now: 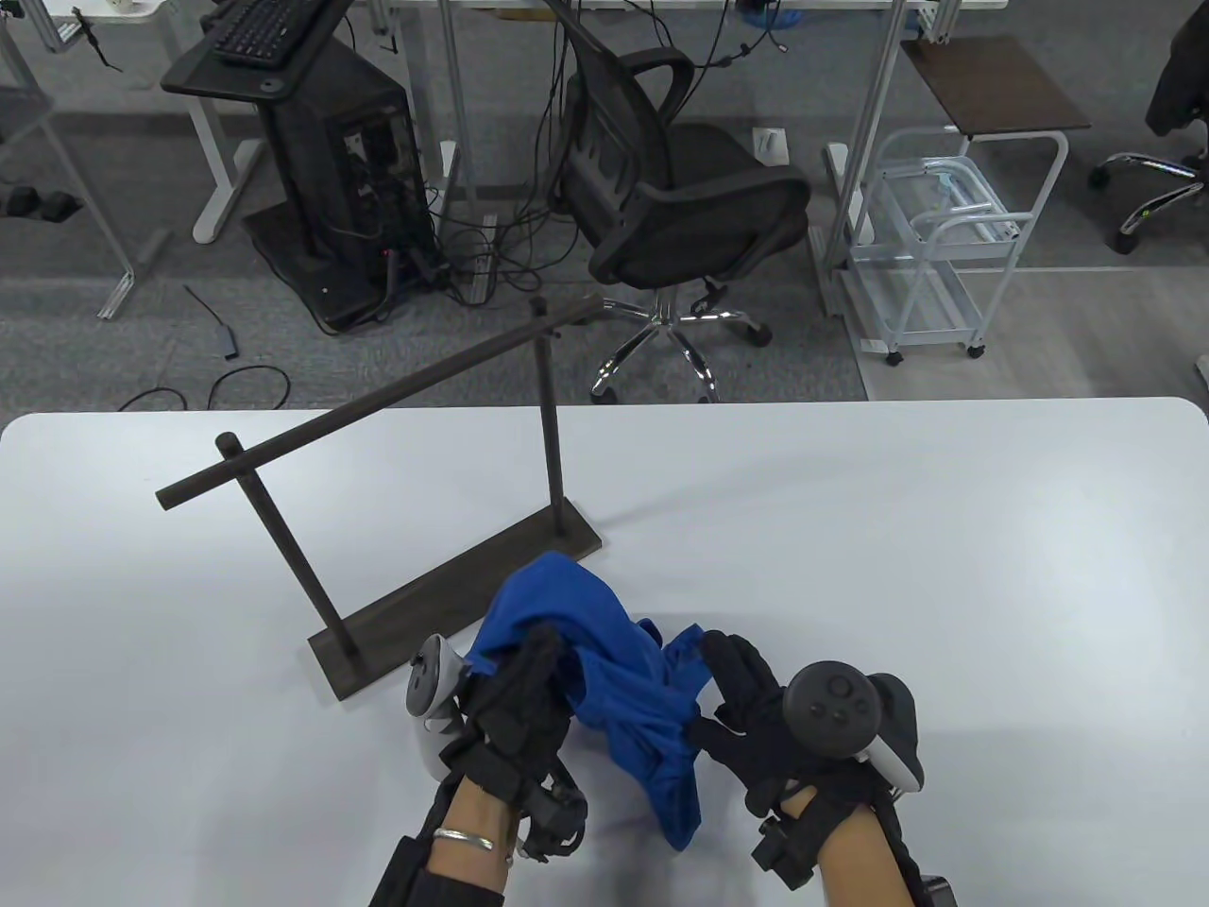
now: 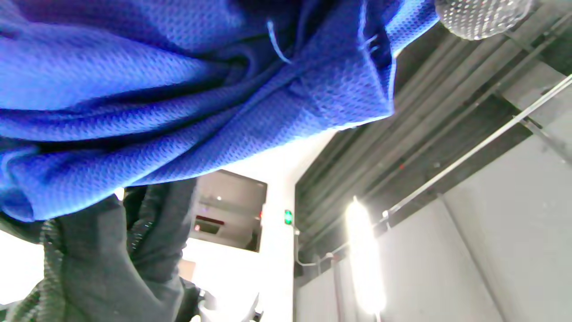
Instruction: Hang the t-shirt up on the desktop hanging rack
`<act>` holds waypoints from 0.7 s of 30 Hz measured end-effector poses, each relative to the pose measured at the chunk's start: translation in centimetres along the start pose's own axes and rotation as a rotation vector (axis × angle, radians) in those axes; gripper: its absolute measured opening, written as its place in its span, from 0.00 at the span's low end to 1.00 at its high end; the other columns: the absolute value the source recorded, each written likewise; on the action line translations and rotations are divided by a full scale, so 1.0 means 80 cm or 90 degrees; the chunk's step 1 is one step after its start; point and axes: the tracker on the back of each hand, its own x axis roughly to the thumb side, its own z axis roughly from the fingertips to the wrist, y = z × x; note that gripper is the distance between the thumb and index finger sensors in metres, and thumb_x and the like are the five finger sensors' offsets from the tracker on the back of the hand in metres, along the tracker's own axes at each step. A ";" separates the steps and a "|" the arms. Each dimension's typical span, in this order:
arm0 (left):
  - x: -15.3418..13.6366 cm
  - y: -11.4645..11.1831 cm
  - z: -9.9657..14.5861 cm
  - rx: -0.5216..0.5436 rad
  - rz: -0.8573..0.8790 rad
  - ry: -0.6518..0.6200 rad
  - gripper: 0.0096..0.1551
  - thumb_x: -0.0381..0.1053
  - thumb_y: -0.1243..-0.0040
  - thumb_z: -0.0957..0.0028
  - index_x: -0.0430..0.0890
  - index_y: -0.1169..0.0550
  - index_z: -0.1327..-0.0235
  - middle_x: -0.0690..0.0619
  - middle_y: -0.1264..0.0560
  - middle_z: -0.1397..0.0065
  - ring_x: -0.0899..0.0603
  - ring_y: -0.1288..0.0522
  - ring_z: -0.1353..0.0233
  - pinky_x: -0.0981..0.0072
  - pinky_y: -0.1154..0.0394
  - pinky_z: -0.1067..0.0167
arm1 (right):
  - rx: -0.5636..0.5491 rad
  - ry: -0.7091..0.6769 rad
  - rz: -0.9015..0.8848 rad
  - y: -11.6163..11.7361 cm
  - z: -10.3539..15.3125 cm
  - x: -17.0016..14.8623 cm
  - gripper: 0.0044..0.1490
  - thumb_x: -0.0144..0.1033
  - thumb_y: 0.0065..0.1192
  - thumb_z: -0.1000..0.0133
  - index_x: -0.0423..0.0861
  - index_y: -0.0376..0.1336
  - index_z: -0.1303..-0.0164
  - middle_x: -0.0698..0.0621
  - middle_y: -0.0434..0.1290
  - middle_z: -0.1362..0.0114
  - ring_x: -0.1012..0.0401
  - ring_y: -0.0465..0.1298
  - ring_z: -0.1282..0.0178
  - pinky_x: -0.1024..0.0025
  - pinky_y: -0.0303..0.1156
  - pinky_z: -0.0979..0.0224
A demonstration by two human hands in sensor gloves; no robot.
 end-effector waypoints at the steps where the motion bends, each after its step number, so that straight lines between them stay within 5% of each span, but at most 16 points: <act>1: 0.003 -0.002 -0.001 -0.005 -0.001 -0.003 0.58 0.76 0.53 0.43 0.50 0.66 0.19 0.51 0.48 0.14 0.41 0.37 0.18 0.39 0.45 0.21 | -0.002 0.001 -0.003 -0.001 0.000 -0.001 0.51 0.47 0.67 0.53 0.46 0.43 0.26 0.37 0.48 0.24 0.43 0.76 0.46 0.45 0.71 0.47; 21: 0.131 -0.062 -0.048 -0.141 -0.153 0.018 0.60 0.74 0.60 0.39 0.45 0.75 0.23 0.48 0.60 0.11 0.37 0.51 0.11 0.34 0.55 0.19 | -0.007 0.040 -0.033 -0.014 0.005 -0.022 0.50 0.45 0.66 0.52 0.46 0.43 0.26 0.37 0.48 0.24 0.42 0.74 0.44 0.43 0.70 0.45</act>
